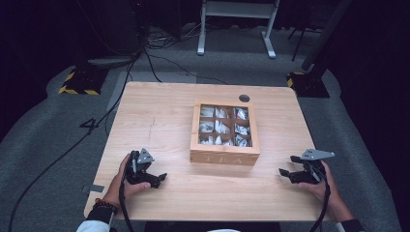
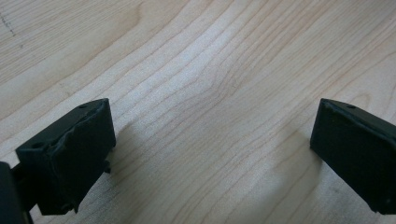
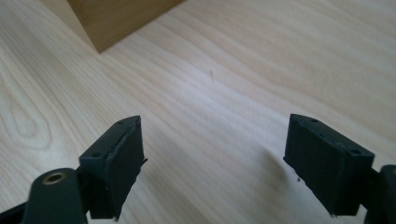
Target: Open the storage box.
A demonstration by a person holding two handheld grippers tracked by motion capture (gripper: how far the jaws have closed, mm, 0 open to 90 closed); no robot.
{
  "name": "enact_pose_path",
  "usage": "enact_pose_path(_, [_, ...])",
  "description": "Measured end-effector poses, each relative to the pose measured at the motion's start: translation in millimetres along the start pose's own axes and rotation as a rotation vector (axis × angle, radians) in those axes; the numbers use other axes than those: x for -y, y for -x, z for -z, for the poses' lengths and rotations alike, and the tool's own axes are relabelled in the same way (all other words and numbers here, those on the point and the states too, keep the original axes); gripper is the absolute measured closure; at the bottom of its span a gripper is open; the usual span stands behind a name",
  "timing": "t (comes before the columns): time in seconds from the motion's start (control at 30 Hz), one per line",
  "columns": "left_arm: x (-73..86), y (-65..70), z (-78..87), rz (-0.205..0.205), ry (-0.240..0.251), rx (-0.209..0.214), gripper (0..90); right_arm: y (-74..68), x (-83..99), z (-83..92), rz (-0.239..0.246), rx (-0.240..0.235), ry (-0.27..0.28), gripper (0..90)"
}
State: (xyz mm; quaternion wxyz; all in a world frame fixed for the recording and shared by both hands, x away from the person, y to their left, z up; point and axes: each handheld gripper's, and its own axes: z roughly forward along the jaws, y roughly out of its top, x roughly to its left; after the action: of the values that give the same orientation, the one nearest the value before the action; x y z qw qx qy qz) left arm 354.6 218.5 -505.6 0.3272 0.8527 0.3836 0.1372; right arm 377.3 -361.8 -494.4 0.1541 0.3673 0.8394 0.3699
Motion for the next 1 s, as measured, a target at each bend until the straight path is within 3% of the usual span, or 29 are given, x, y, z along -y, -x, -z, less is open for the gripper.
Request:
enact_pose_path(0.33, [0.1, 0.0, 0.0, 0.0, 0.0, 0.0, 0.5, -16.8, -45.2, 7.4, 0.074, -0.04, 0.079, 28.0])
enact_pose_path(0.6, [0.1, 0.0, 0.0, 0.0, 0.0, 0.0, 0.5, -34.0, -69.3, -0.3, 0.142, -0.084, 0.081, 29.6])
enact_pose_path(0.8, [0.1, 0.0, 0.0, 0.0, 0.0, 0.0, 0.5, -43.6, -79.5, -9.1, 0.15, -0.118, 0.077, 31.1])
enact_pose_path(1.0, [0.0, -0.1, 0.0, 0.0, 0.0, 0.0, 0.5, -51.2, -85.6, -19.7, 0.162, -0.115, 0.056, 34.2])
